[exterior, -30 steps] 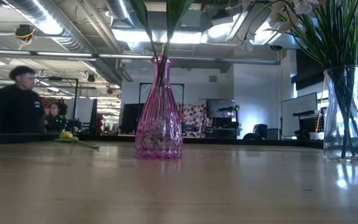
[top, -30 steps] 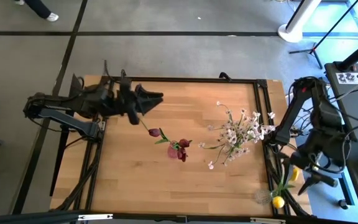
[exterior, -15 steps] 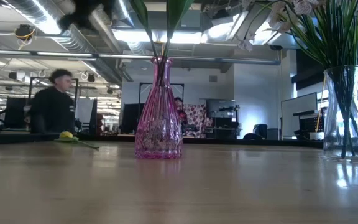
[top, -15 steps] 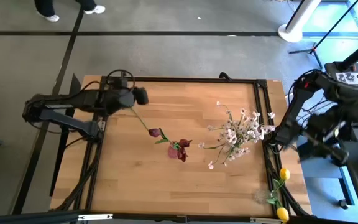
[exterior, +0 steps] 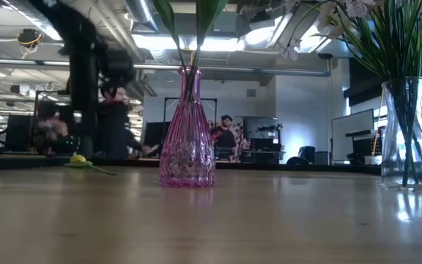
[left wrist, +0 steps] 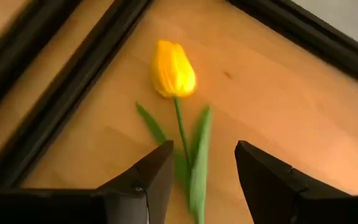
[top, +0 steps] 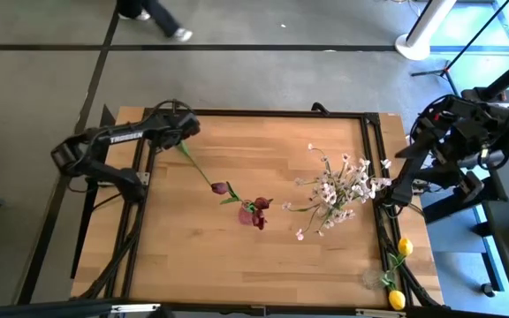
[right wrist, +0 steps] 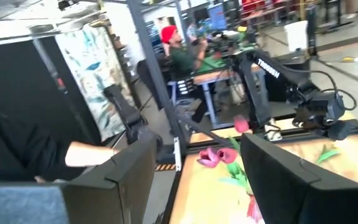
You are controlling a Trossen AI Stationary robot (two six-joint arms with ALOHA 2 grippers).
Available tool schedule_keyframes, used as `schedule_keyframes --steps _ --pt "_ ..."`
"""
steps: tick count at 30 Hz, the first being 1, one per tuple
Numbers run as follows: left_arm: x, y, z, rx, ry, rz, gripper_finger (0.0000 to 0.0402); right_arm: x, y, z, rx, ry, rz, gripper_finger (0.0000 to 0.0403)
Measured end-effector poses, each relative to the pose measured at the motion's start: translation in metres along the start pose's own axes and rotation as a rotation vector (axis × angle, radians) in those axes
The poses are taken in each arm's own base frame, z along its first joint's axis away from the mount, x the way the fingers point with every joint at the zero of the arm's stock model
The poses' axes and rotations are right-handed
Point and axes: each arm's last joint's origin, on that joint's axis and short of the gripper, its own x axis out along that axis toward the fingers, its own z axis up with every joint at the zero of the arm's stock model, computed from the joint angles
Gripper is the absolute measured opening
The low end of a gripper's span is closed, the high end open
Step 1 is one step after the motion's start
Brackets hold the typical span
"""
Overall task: Sort flowers into vase by color
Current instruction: Put the yellow flower into the bottom transparent vase
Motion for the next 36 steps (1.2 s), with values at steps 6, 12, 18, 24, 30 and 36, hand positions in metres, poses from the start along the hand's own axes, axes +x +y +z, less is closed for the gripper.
schedule_keyframes --steps 6,12,18,24,30,36 --pt "0.041 0.006 0.018 -0.140 -0.023 0.032 0.0167 0.008 0.011 -0.002 0.004 -0.040 -0.098 0.0235" --pt "0.071 0.005 0.018 -0.138 0.017 0.114 0.0167 0.011 0.014 -0.003 -0.015 -0.065 -0.178 0.0235" --pt "0.090 -0.003 0.011 -0.170 0.027 0.126 0.0167 0.010 0.011 -0.002 -0.012 -0.100 -0.258 0.0234" --pt "0.088 -0.004 0.009 -0.178 0.031 0.114 0.0106 0.009 0.009 -0.001 -0.009 -0.102 -0.260 0.0234" --pt "0.056 -0.013 0.008 -0.165 0.086 -0.065 0.0015 0.003 -0.001 0.002 0.006 -0.108 -0.254 0.0234" --pt "-0.032 -0.015 0.018 -0.184 -0.081 -0.515 0.0016 0.001 -0.004 -0.001 -0.057 -0.087 -0.258 0.0234"
